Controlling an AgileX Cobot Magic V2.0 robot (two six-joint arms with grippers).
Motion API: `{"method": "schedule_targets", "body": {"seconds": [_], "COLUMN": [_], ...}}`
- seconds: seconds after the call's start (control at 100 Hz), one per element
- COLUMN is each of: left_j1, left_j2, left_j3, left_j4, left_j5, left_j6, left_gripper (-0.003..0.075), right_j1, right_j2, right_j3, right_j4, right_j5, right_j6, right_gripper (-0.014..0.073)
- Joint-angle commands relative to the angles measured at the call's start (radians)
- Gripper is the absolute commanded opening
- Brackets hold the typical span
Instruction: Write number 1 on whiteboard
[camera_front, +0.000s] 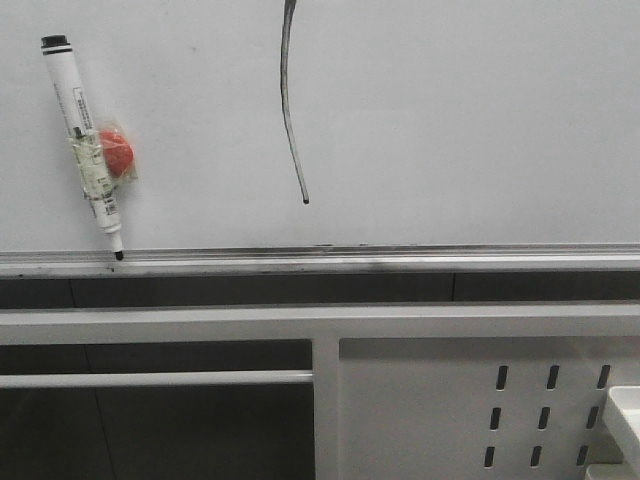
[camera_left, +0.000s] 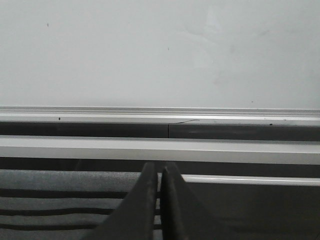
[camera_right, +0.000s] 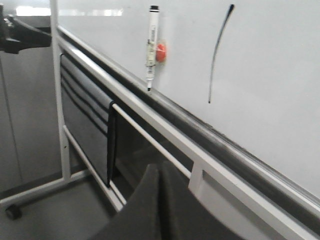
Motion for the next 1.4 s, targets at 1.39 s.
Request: {"method": "schedule_targets", "body": {"seconds": [1.39], "left_j1": [0.003], "left_j2": [-0.02], "left_j3": [0.033], "left_j4": [-0.012], "left_j5": [-0.056], "left_j6": [0.0], "left_gripper": [-0.002], "right_j1": [-0.888], "right_j2": [-0.116], "right_j3": [0.079], "right_j4": [0.18], "right_j5": [0.182], "right_j6": [0.006], "right_gripper": [-0.007]}}
